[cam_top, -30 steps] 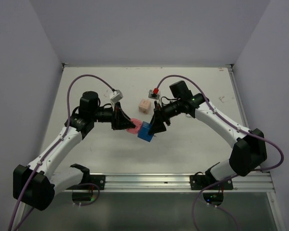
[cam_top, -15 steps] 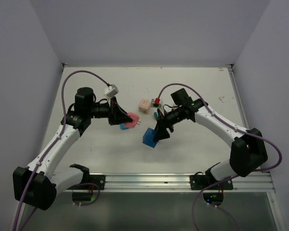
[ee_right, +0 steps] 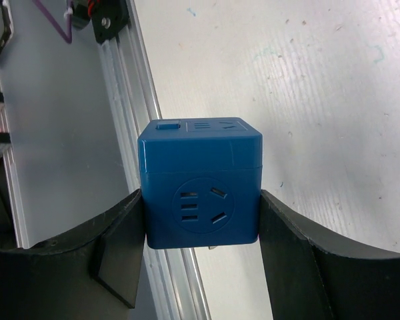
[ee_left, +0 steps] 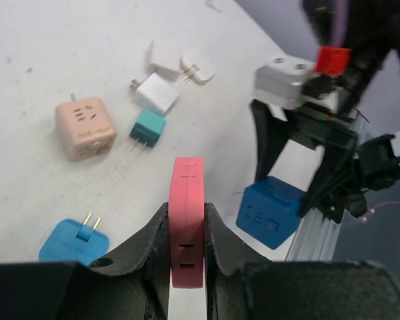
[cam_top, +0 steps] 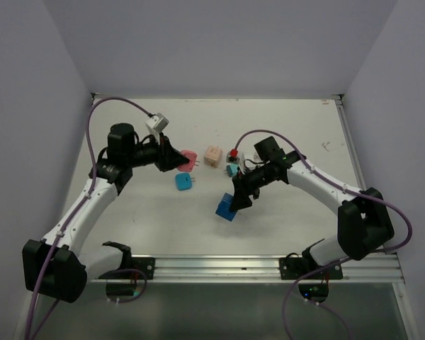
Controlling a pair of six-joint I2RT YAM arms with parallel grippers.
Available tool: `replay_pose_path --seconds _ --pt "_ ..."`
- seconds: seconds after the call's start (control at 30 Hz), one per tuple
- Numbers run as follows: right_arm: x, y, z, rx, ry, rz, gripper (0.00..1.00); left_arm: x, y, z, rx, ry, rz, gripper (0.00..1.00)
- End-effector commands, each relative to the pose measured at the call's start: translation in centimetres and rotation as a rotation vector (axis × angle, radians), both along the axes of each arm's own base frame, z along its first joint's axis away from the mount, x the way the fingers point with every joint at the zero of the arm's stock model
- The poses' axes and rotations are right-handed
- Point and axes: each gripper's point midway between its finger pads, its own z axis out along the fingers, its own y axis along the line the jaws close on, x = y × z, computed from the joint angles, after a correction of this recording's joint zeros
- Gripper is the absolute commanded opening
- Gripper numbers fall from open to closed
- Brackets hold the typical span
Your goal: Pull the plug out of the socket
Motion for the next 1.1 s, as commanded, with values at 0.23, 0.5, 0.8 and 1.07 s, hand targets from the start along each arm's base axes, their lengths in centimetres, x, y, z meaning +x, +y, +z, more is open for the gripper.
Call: replay_pose_path --seconds 0.23,0.5,0.8,1.07 --pt "0.8 0.6 1.9 0.103 -0.018 -0.230 0.00 9.8 4.8 -6.1 -0.087 0.208 0.479 0.04" --pt "1.4 -0.8 1.2 0.039 -0.058 -0.358 0.00 15.6 5.4 -12.1 -0.068 0.373 0.549 0.10" --pt "1.2 -1.4 0.5 0.013 -0.041 -0.412 0.00 17.5 5.6 -18.1 -0.031 0.510 0.557 0.23" --pt "2.3 -2.4 0.4 -0.029 -0.092 -0.485 0.00 15.9 7.8 -19.3 0.070 0.525 0.651 0.78"
